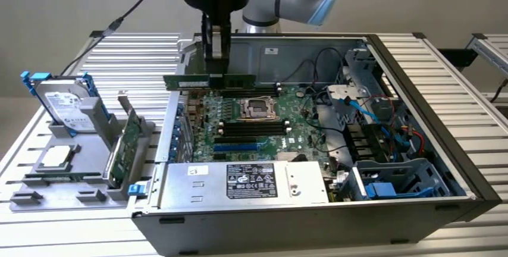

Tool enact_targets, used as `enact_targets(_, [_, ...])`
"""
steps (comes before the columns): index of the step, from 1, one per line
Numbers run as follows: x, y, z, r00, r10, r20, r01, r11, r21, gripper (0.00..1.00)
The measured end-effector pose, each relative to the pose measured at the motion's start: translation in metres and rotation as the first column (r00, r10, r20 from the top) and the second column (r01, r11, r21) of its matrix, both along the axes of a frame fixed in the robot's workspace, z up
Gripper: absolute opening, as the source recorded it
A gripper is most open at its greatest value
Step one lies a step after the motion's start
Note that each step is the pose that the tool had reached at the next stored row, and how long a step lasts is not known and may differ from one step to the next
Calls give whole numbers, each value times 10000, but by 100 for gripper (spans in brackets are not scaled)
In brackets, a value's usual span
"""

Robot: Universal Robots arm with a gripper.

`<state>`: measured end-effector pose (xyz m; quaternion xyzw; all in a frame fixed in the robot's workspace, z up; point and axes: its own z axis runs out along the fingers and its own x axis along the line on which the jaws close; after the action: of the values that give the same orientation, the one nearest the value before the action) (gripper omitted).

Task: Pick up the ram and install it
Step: 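Pick up the ram and move it above insertion slot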

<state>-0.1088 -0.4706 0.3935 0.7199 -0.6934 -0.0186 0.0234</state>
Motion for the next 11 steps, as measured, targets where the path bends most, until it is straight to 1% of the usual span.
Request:
enact_targets(6, [163, 113, 0, 10000, -1, 0, 1, 10000, 0, 14])
enact_targets(11, [288, 222, 0, 10000, 0, 0, 0, 10000, 0, 14])
